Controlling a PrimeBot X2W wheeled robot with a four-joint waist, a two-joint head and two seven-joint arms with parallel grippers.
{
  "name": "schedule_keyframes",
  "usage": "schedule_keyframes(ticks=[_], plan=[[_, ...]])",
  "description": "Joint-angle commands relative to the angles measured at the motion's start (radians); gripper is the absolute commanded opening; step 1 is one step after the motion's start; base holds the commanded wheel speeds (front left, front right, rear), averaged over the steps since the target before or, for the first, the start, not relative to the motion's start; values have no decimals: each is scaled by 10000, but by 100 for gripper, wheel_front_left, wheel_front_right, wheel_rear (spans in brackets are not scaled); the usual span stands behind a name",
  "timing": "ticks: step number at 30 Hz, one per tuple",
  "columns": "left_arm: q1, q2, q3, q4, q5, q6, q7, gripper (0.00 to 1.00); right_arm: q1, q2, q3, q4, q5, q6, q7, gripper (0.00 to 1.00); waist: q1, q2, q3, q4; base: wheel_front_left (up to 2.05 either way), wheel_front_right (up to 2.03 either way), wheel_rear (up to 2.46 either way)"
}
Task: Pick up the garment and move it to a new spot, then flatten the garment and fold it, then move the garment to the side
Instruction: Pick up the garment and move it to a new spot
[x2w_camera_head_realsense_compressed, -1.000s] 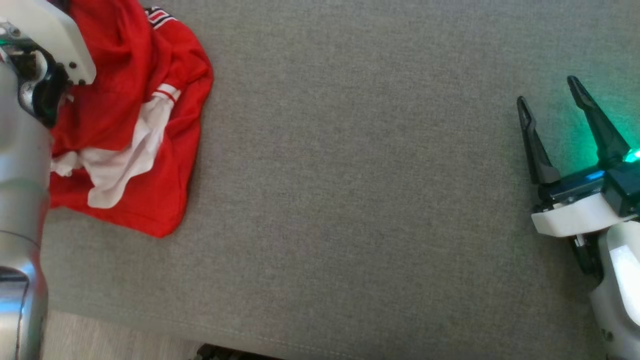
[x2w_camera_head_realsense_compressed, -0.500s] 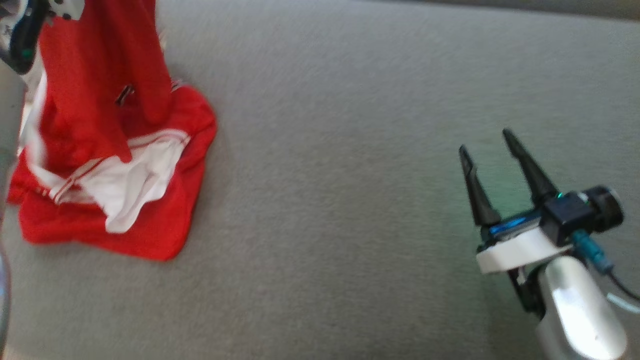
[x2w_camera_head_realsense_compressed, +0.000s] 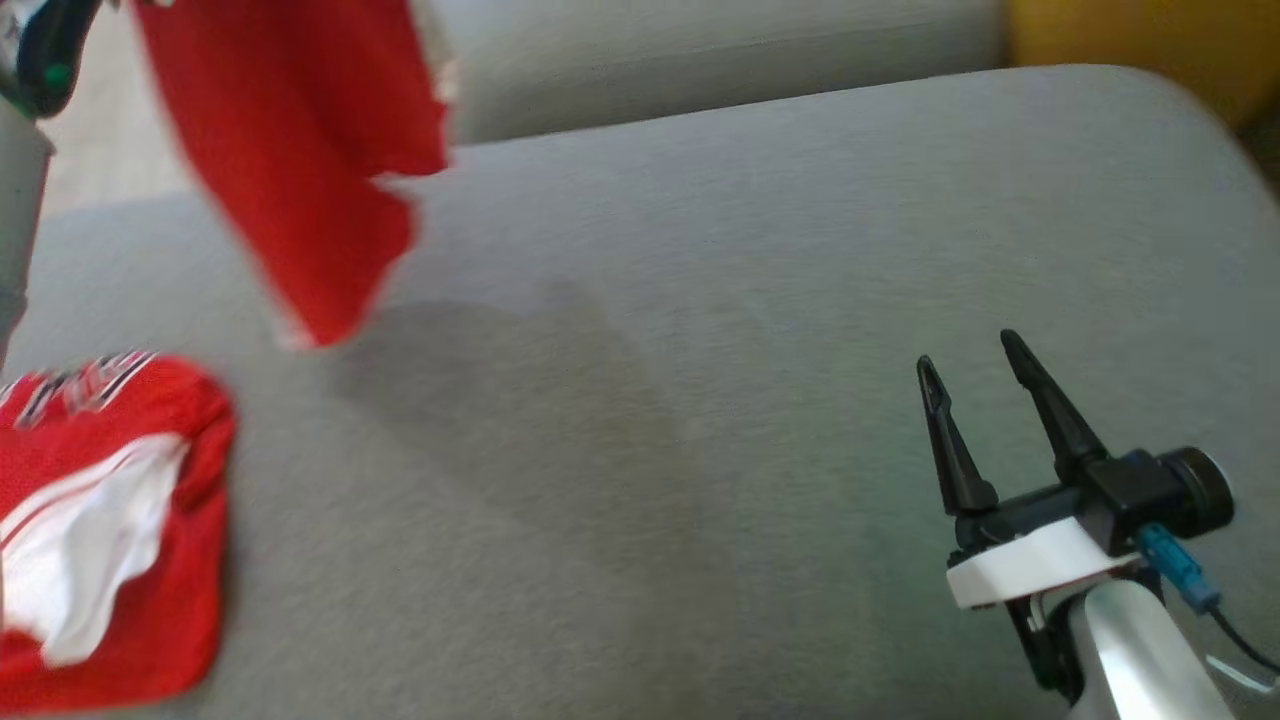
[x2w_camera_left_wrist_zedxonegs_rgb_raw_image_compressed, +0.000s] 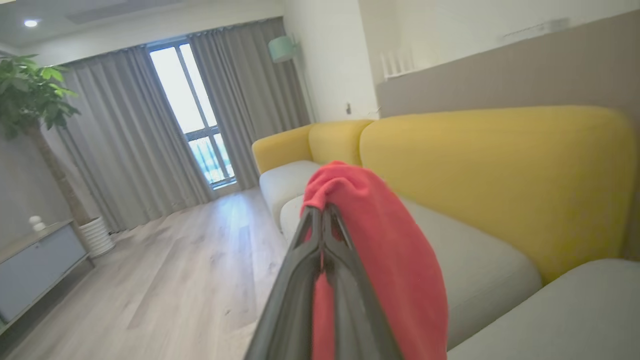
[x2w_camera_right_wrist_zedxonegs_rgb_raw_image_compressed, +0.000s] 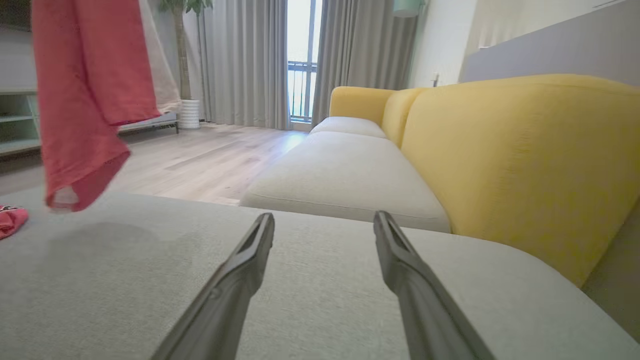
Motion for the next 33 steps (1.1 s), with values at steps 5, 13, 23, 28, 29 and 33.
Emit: schedule_keyframes(ticks=[5,13,23,28,29,33], plan=[[-768,-349,394,-702,-1213,18,118,0,-51,312,96,-510,43,-7,-38,100,2,-1,-345,-1605,0,0,0],[856,-1184,-497,-1757,-1761,18,-653,0,-184,587,-152,-749,101,-7,-38,100,2,-1,515,-1971,0,0,0],[5771,-1461,-2329,-2633,-965,500,-2807,0,-223,739,-311,-720,56,-7,-38,100,2,-1,803,-1928,0,0,0],[7872,-1814,-2805,-3121,-1084,1073,-3489,100,9,721,-460,-609,-32,-7,-38,100,2,-1,468,-1421,0,0,0],[8111,-1830,-2816,-3244,-1088,1198,-3625,100,63,705,-448,-577,-32,-7,-38,100,2,-1,342,-1320,0,0,0],[9074,-1847,-2632,-3777,-1082,1991,-4210,100,372,669,-384,-458,-26,-7,-38,100,2,-1,-272,-897,0,0,0]])
